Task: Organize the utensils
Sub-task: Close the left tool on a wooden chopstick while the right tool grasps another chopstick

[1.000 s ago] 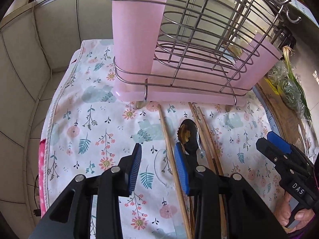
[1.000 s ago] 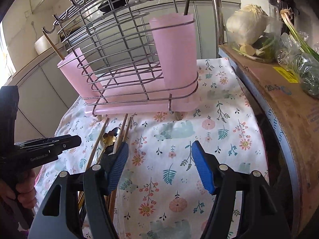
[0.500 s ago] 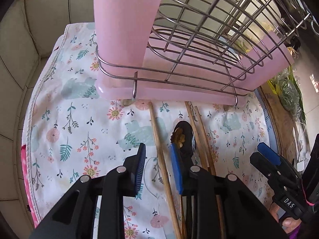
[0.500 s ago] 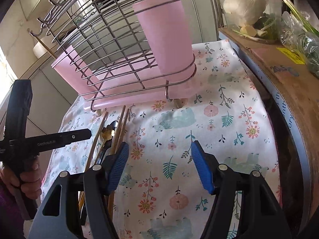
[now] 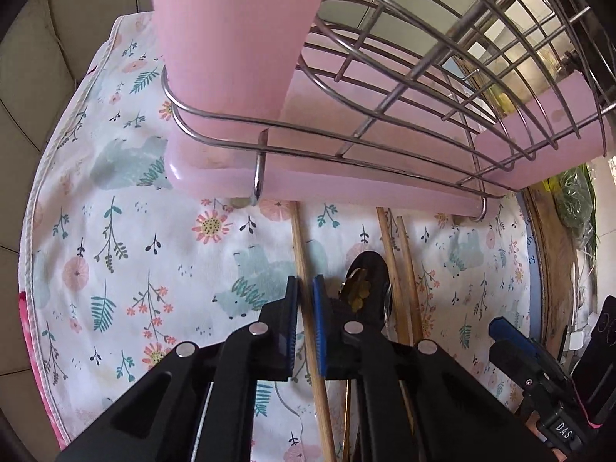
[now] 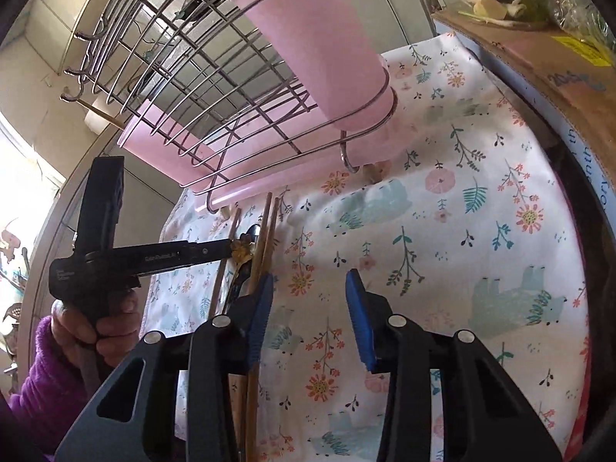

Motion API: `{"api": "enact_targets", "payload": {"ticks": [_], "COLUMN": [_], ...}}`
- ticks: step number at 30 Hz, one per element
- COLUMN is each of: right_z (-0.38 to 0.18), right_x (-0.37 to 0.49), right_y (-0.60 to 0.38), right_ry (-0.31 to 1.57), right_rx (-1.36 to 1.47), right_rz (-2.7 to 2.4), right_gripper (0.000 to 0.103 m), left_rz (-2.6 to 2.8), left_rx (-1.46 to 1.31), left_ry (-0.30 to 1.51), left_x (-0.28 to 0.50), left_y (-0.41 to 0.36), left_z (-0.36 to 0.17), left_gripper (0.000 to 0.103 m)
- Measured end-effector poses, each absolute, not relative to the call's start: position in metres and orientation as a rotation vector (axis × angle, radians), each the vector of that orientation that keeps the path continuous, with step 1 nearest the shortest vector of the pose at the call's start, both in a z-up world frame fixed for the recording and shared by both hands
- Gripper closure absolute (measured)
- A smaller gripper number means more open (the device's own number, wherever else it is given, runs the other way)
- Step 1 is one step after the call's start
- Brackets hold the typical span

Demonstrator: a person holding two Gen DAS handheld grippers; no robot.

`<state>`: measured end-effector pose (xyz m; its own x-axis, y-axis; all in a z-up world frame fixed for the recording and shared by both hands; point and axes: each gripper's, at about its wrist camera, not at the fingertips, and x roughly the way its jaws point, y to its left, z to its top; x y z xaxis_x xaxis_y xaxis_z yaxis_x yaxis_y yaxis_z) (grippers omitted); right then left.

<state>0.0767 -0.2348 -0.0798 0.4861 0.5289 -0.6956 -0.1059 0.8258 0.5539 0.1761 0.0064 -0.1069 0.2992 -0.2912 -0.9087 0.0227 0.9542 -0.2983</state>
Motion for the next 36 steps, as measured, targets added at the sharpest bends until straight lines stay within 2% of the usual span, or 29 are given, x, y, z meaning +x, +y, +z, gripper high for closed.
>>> {"api": "enact_targets", "payload": {"ticks": [8, 16, 18, 20, 27, 36], "right_z": [-0.091, -0.115, -0.119, -0.123, -0.107, -0.055], "right_x": [0.101, 0.137, 0.141, 0.145, 0.127, 0.082], "right_y": [-0.219, -0.197, -0.195, -0.196, -0.213, -0.232], "right_ry": [1.08, 1.189, 1.205, 1.212, 1.146, 0.949], "right_rx": [0.603, 0.665, 0.683, 0.7, 0.666, 0.588], "right_rz": [0.508, 0.518, 0.519, 0.519, 0.494, 0.45], "right_gripper": [0.077, 0.082, 0.092, 0.096, 0.096, 0.096], "left_rz": [-0.247, -0.28, -0.289, -0.295, -0.304, -0.296], "left_rx": [-0.312, -0.3, -0.313, -0.322, -0.351, -0.344], "left_ry": [1.182, 1.09, 1.075, 1.062, 1.02, 0.887], "left_x": [0.147, 0.12, 0.115, 0.114, 0.105, 0.078], "left_y": [0.032, 0.045, 0.05, 0.05, 0.05, 0.05], "left_z": [-0.086, -0.064, -0.059, -0.055, -0.044, -0.008], "left_gripper": [0.097, 0.097, 0.097, 0.097, 0.098, 0.098]}}
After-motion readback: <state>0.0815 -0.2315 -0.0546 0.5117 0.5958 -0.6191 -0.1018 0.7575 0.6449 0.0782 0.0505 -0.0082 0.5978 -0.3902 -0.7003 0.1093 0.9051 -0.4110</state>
